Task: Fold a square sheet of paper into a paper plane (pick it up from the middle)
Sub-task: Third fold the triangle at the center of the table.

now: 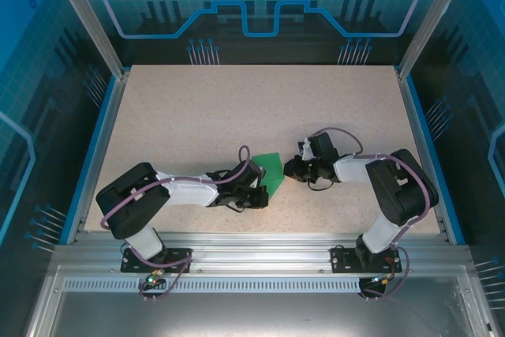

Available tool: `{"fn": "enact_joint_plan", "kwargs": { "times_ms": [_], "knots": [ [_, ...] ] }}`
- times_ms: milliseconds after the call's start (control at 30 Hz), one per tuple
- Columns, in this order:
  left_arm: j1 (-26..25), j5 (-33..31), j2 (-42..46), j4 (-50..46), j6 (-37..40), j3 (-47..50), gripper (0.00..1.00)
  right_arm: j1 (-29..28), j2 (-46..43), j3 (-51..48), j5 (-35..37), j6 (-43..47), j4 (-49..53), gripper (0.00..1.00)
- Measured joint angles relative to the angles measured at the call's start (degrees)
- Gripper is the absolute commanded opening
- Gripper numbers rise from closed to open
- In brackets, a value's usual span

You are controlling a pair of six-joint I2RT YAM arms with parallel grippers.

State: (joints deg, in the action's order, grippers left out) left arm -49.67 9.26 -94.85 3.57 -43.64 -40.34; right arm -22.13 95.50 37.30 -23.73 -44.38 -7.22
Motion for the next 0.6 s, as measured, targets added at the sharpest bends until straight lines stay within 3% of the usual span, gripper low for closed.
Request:
{"fn": "enact_joint_plan", "kwargs": {
  "times_ms": [200, 333, 600],
  "knots": [
    [0.0, 0.0, 0.0, 0.0, 0.0, 0.0, 0.08, -0.3, -6.6, -0.2, -0.7, 0.1, 1.3, 0.18],
    [0.0, 0.0, 0.1, 0.0, 0.0, 0.0, 0.09, -4.0, -12.1, -0.5, -0.3, -0.2, 1.2, 0.19],
    [0.0, -0.2, 0.3, -0.4, 0.0, 0.0, 0.09, -12.1, -5.1, -0.9, 0.8, -2.8, -0.5, 0.17]
  ]
}}
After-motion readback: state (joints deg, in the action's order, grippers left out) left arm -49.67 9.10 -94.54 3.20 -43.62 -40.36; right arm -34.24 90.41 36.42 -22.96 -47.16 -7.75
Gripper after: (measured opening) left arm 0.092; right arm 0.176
